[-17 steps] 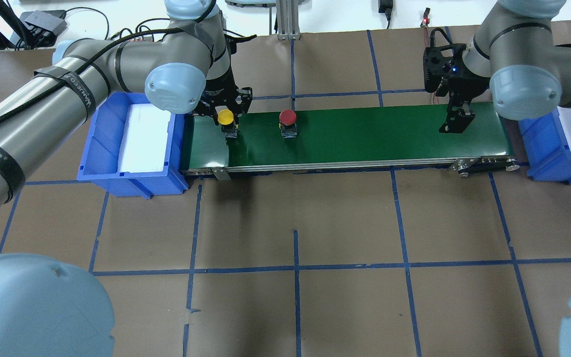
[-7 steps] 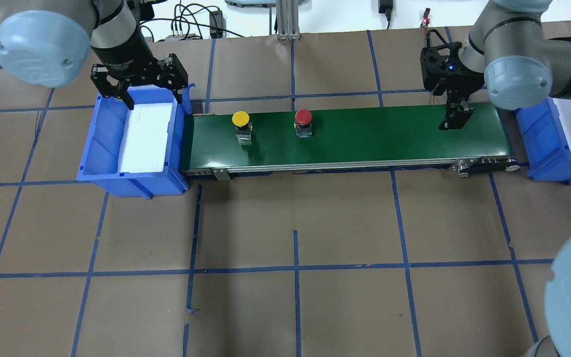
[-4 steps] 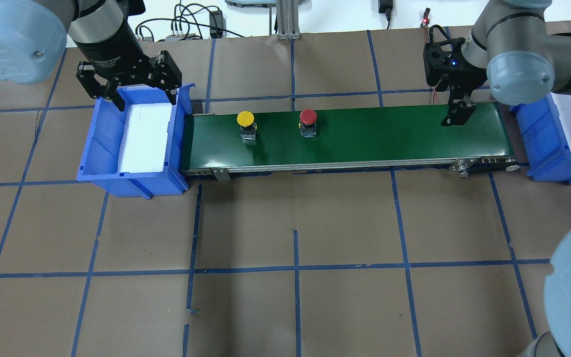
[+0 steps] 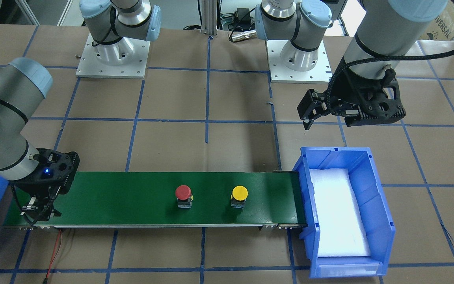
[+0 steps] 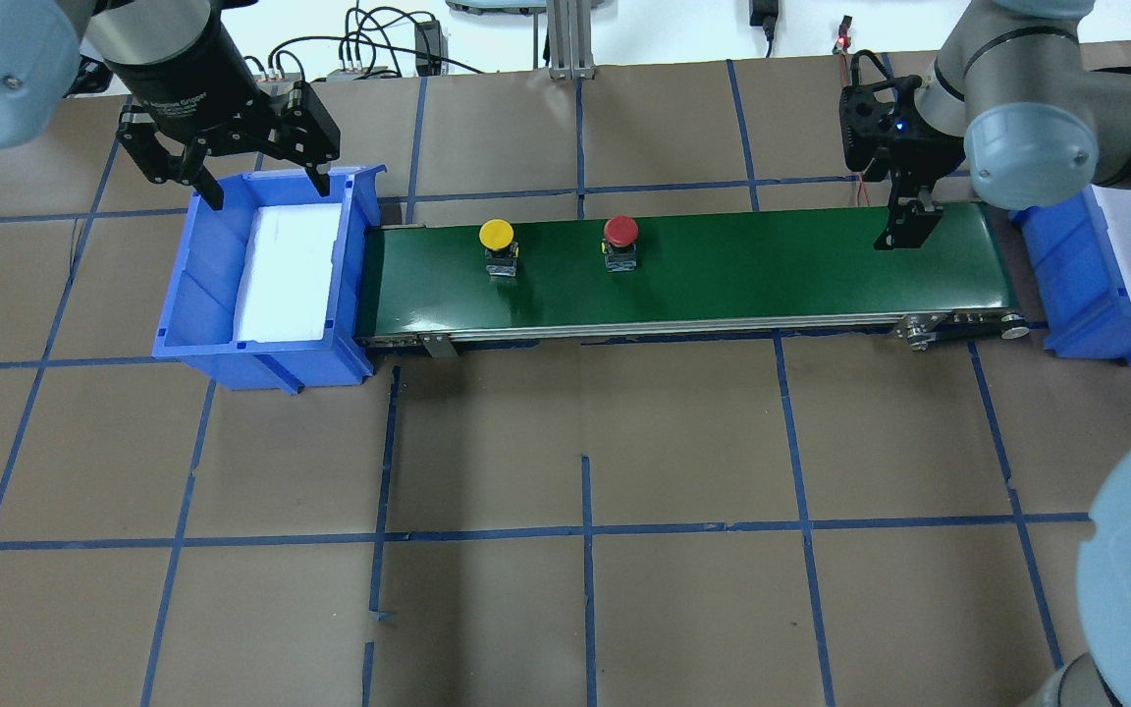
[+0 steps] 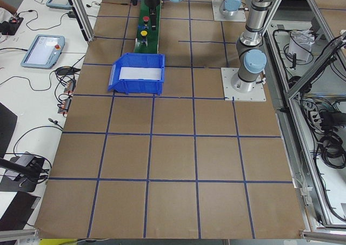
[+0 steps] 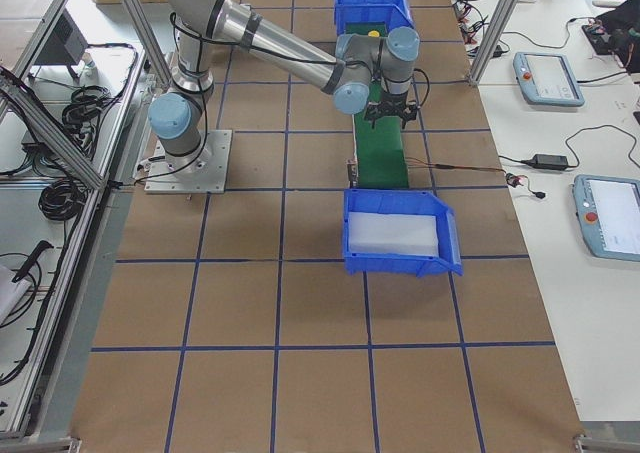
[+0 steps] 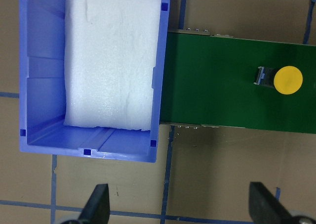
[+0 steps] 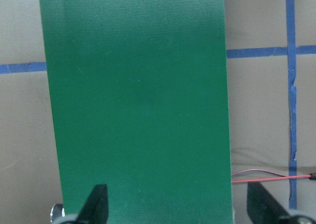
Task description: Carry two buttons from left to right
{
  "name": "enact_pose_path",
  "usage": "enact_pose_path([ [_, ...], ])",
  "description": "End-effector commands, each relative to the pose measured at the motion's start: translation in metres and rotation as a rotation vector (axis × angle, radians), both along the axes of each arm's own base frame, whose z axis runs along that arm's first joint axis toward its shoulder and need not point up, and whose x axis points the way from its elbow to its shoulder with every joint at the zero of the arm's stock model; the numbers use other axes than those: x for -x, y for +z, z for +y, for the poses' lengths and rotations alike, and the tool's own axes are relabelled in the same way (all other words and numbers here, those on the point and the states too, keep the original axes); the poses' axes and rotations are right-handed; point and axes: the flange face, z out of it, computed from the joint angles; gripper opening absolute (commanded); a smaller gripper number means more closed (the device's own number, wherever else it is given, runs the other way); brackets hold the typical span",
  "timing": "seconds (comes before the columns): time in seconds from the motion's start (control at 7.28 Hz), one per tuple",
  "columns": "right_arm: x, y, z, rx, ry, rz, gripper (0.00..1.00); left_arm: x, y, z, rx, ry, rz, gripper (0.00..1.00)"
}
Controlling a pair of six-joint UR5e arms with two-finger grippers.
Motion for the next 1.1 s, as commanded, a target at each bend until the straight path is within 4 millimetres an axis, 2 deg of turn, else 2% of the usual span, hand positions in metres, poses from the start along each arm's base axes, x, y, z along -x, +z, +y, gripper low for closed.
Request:
enact_pose_path([
  [0.0,0.000,-0.003,-0.002,0.011,0.013,0.002,1.00,0.001,0.009,-0.004,0.005,-0.003,-0.003,1.00],
  [0.14,-0.001,-0.004,-0.002,0.009,0.008,0.002,1.00,0.000,0.004,0.003,-0.023,0.001,0.007,1.00],
  [0.27,0.000,-0.006,-0.003,0.008,0.010,0.001,1.00,0.000,-0.006,-0.001,-0.044,-0.002,-0.003,1.00],
  [0.41,0.001,-0.006,-0.003,0.006,0.007,0.004,1.00,0.000,-0.003,0.000,-0.038,0.000,-0.004,1.00],
  [0.69,0.001,-0.008,-0.003,0.003,0.007,0.004,1.00,0.003,-0.018,0.003,-0.063,-0.005,0.006,1.00],
  [0.96,0.001,-0.007,-0.003,0.006,0.007,0.004,1.00,0.001,-0.014,0.007,-0.057,-0.003,-0.003,1.00],
])
